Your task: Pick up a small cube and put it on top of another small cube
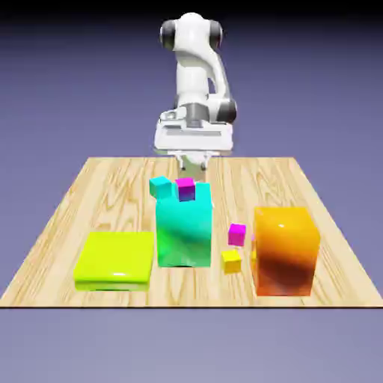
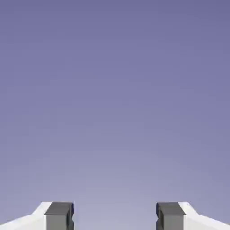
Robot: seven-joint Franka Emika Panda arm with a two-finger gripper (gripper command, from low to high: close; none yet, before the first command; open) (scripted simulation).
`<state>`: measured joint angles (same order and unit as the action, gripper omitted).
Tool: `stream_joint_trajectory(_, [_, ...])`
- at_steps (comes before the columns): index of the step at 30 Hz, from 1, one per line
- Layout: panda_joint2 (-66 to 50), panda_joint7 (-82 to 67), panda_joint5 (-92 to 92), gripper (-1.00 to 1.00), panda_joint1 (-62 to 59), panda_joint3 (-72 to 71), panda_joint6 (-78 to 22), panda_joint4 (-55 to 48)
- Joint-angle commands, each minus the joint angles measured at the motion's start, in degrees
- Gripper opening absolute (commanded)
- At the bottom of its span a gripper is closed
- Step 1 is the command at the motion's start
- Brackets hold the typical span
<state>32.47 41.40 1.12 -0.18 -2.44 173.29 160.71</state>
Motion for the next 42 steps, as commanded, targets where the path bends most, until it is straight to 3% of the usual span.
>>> stream_joint_trajectory(1, [-0.9,-2.5,1.8,0.00,-0.4,-0.9,0.4,-0.3])
stream_joint_trajectory(27, [-23.6,-67.3,49.3,0.00,-10.0,-24.4,10.7,-9.0])
stream_joint_trajectory(42, [-37.5,-104.7,81.5,0.00,-14.2,-41.5,22.6,-10.0])
